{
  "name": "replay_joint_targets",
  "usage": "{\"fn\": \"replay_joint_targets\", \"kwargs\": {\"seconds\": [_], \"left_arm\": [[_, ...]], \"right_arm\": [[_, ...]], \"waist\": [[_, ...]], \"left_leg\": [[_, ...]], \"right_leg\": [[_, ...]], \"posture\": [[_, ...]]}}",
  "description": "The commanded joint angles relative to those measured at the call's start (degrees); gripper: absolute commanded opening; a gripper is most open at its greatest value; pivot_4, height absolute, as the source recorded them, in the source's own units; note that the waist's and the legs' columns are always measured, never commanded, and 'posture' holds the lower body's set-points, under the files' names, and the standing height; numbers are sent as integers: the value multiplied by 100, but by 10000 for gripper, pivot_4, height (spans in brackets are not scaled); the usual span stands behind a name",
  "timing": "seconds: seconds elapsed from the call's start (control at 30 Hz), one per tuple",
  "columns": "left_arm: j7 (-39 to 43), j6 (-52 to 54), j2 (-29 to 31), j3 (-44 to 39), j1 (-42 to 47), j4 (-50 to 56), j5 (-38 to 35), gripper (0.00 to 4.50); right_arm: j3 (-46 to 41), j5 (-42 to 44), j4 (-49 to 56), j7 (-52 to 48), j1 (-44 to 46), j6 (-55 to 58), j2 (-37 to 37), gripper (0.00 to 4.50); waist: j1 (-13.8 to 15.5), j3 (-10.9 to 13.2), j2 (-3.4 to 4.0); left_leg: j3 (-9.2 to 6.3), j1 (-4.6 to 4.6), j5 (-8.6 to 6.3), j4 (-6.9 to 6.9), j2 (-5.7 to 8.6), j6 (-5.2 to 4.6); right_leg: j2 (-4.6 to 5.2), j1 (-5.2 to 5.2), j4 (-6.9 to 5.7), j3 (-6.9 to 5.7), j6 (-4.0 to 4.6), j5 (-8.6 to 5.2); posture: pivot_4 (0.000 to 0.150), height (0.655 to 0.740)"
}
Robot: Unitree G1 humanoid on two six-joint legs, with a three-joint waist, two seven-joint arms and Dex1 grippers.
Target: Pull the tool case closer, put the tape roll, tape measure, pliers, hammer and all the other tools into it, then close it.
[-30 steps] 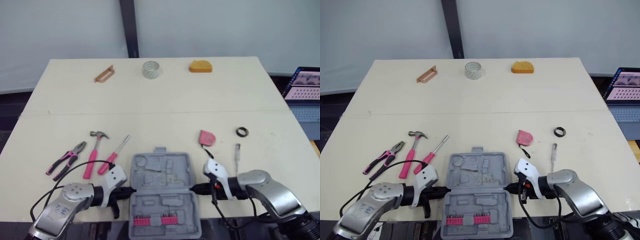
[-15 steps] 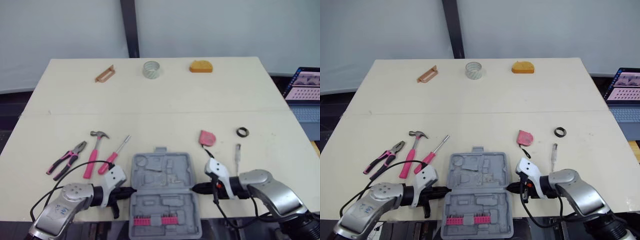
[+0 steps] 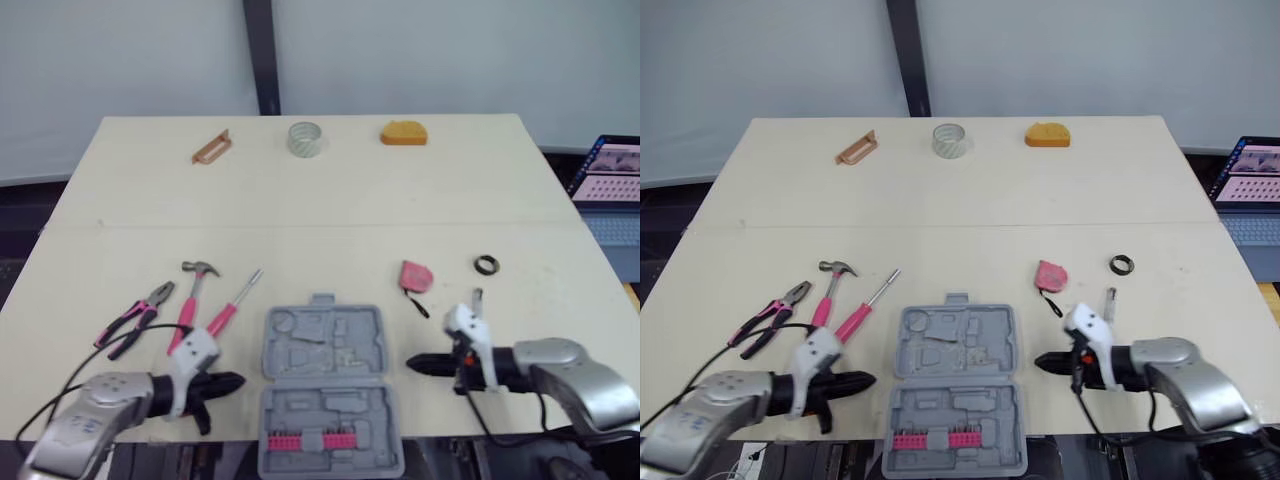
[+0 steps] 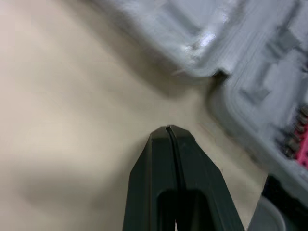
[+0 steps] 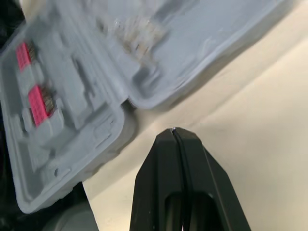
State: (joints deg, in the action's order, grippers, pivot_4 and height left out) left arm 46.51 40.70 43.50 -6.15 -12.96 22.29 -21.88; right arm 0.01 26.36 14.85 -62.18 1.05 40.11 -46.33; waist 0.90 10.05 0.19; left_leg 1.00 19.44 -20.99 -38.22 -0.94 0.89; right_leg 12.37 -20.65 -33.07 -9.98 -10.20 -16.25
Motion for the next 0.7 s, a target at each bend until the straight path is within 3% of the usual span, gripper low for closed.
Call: {"fn": "replay_joint_targets", "kwargs": {"seconds": [0.03, 0.1, 0.23, 0.33, 0.7], "left_arm": [[161, 78, 181, -1133, -185, 162, -476, 13420], [198, 35, 260, -1710, -311, -81, -554, 23190], [291, -205, 393, -2693, -587, -739, -526, 44299], [368, -485, 445, -3107, -779, -1333, -418, 45000], [56, -1820, 489, -3929, -861, -3489, 41, 45000]], "right_arm": [[-946, 515, -228, -183, -131, 51, -203, 2547], [-1313, 529, -597, -245, -230, -28, -368, 8061], [-1857, 338, -1556, -153, -286, -415, -599, 28372], [-2022, 104, -2255, -69, -258, -754, -713, 43319], [-2134, -441, -4644, -119, 402, -2023, -901, 44320]], "waist": [[29, 2, -4], [41, 2, -4], [41, 3, -4], [31, 4, -5], [-122, 6, -8]], "left_leg": [[0, 0, 0, 0, 0, 0], [1, 0, -1, -1, 0, -2], [6, 1, -5, 3, 1, -6], [9, 0, -6, 5, 0, -6], [20, -8, -7, 11, -5, -5]], "right_leg": [[0, 0, 1, 0, 0, 0], [0, 2, 5, 0, 1, 1], [-2, 0, 10, 0, 2, 1], [-3, -1, 14, 1, 1, 1], [-4, -4, 10, 10, 1, 1]], "posture": [[1500, 7400], [1500, 7400], [1500, 7400], [1500, 7400], [1500, 7400]]}}
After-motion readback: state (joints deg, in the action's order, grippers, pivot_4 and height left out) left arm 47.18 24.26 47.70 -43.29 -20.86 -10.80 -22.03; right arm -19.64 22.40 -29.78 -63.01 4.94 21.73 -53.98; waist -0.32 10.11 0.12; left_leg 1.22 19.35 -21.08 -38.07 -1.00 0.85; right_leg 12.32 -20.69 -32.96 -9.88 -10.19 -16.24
